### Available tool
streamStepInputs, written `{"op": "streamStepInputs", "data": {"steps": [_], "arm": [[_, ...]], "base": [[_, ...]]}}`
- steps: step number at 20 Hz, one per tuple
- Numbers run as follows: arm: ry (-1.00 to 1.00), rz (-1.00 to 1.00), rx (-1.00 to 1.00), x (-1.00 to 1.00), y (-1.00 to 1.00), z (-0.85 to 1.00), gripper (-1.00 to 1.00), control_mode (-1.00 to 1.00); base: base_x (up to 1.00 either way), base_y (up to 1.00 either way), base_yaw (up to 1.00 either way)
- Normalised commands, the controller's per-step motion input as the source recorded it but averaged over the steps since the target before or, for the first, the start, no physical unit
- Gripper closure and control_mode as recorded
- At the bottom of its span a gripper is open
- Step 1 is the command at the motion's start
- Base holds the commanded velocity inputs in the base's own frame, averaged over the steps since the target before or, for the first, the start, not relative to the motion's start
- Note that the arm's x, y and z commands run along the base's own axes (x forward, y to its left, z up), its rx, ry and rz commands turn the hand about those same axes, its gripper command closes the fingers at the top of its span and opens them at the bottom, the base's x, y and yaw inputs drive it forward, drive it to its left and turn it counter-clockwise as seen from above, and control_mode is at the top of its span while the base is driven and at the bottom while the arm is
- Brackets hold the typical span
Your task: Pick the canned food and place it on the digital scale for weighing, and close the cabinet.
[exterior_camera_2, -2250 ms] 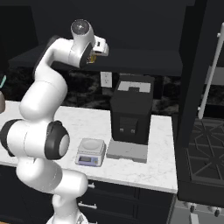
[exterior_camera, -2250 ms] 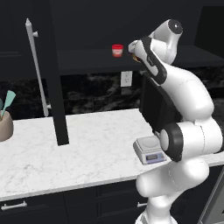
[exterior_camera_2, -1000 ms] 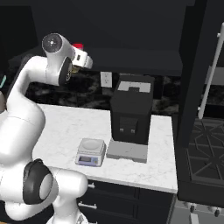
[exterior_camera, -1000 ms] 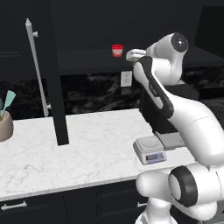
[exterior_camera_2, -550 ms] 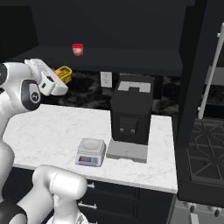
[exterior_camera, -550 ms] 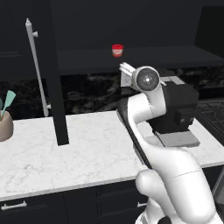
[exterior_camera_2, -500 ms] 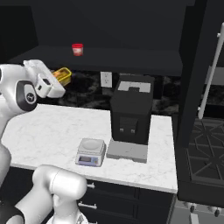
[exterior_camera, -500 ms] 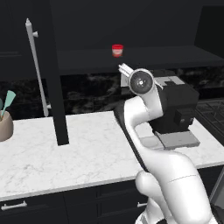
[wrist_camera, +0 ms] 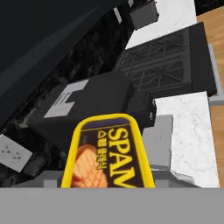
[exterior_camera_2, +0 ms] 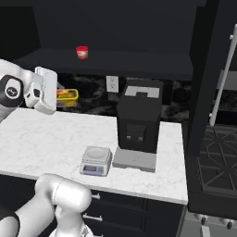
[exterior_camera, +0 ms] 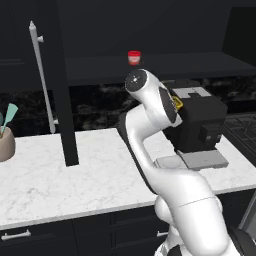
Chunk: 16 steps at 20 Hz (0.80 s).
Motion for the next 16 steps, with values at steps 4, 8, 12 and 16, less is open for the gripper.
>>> {"op": "streamStepInputs", "data": {"steps": [4, 8, 12, 16], "arm": [[0.21, -0.13, 0.16, -0.02, -0.59, -0.35, 1.0, -1.0], [0.04, -0.07, 0.06, -0.04, -0.42, -0.81, 1.0, -1.0], [0.04, -0.01, 0.01, -0.01, -0.18, -0.91, 1.0, -1.0], [0.03, 0.0, 0.0, 0.0, -0.09, -0.79, 1.0, -1.0]], "base": [[0.0, 0.0, 0.0], [0.0, 0.0, 0.0], [0.0, 0.0, 0.0], [0.0, 0.0, 0.0]]}}
